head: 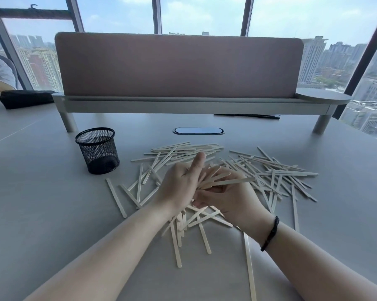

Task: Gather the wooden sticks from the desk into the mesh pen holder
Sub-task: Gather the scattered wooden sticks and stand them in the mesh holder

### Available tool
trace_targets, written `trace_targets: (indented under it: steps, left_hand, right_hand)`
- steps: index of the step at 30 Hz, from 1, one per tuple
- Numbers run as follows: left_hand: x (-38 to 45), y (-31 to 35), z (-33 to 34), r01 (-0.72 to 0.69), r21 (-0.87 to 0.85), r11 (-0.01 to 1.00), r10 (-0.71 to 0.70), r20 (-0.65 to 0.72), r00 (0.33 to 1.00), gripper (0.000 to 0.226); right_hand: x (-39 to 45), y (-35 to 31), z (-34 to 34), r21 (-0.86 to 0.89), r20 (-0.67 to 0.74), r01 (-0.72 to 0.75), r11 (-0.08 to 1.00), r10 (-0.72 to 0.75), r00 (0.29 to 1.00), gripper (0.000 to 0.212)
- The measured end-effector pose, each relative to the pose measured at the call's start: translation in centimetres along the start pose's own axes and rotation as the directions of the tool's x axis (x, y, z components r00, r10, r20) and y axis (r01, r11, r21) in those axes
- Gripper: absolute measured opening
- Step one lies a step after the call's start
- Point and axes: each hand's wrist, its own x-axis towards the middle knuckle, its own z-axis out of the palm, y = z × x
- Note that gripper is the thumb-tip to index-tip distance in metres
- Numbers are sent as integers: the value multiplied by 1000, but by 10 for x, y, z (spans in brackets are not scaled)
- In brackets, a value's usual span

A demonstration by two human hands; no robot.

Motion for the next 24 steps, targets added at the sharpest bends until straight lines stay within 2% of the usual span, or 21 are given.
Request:
trace_targets:
  steps: [4,6,11,14,16,18,19,21,23,24]
  left_hand:
    - [0,2,1,-3,-34,999,4,29,1000,70]
    - [-1,2,1,-21,-25,999,22,51,998,72]
    - [3,-2,3,-67,-75,995,74,96,993,65]
    - [8,0,-4,-112,-93,989,113,10,994,61]
    - [11,3,-12,-144,-125,982,132,-103,986,55]
    - [16,-1,-21,-151,-202,968,106,-220,970,52]
    - [18,-5,-25,-142,-250,958,75,-262,962,54]
    - [22,-13,-31,-80,-364,928,-33,-294,955,61]
    - [22,-18,-32,-4,-443,896,-134,-280,951,65]
    - [21,-19,-32,21,-464,886,-165,-272,948,62]
  right_hand:
    - [0,-1,-2,-47,-17,9,999,-10,1000,5]
    - [0,-2,-1,-12,-36,18,1000,-19,999,4]
    - [1,-1,1,51,-141,12,999,-4,990,16]
    - [4,0,-4,48,-200,-1,999,10,980,22]
    - [7,6,-8,-126,-274,-3,992,-32,961,23]
    - [7,10,-13,-424,-283,-39,905,-91,955,24]
    - [6,10,-15,-559,-240,-56,828,-96,966,33]
    - [3,8,-18,-764,-70,-44,644,-15,997,68]
    - [1,8,-18,-881,103,33,471,124,987,100]
    - [0,9,-17,-907,154,65,417,184,971,110]
